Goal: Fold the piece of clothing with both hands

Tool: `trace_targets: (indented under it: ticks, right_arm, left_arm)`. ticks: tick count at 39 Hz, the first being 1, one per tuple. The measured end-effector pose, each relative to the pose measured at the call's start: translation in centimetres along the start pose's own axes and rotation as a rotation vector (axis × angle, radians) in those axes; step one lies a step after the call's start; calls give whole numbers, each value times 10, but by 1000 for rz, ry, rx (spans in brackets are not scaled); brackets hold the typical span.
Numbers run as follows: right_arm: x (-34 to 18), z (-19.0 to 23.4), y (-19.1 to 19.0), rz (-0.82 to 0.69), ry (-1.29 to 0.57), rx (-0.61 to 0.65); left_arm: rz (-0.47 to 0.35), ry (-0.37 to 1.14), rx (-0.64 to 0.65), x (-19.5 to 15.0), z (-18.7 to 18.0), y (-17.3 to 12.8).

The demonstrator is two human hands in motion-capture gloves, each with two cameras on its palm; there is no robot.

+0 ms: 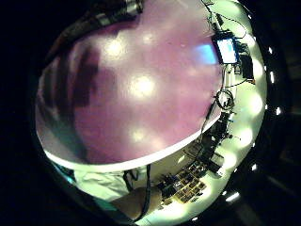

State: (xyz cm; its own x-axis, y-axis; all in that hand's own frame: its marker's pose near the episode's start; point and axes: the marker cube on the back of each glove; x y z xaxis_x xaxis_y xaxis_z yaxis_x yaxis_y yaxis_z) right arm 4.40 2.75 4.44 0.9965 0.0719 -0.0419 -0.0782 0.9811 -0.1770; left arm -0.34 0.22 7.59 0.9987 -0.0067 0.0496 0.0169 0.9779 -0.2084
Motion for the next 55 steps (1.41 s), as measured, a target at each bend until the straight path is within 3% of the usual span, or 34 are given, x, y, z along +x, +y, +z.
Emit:
trace_targets:
  ticks: [3,7,13,16,19,22,24,28,32,35,38,42,46,49,52,55]
  right_arm:
    - [2,13,-8,-1,11,-21]
    - [3,20,-15,5,-4,32]
    - [-2,20,-21,-55,-67,196]
    - [0,14,-26,-80,-54,354]
    - [5,21,-41,-109,-55,456]
    - [15,46,-63,-144,-86,506]
    - [19,46,-57,-171,-105,547]
    - [22,21,-32,-224,-151,579]
    - [23,-9,-23,-256,-228,551]
    - [26,-30,-32,-241,-268,518]
    - [25,-56,-38,-207,-270,487]
    - [25,-80,-46,-122,-205,398]
    - [34,-66,-71,6,-123,197]
    - [38,-52,-90,37,-98,124]
    - [37,-43,-99,37,-103,60]
    - [36,-39,-99,38,-99,33]
  left_arm:
    - [2,28,-104,6,-5,26]
    - [21,58,-90,7,7,28]
    - [23,35,141,2,21,14]
    - [1,-37,276,-8,40,-13]
    - [4,-61,456,-12,37,-33]
    - [23,-31,431,-14,37,-18]
    - [26,-37,450,-20,29,-6]
    - [34,-81,604,-32,-9,11]
    - [85,6,649,-27,-41,27]
    - [125,23,667,-24,-64,16]
    - [162,-3,660,-19,-82,-11]
    - [188,-81,612,-11,-88,-75]
    - [169,-127,574,-2,-97,-114]
    - [180,-120,549,10,-110,-106]
    - [185,-89,409,18,-91,-103]
    - [160,-87,380,16,-79,-109]
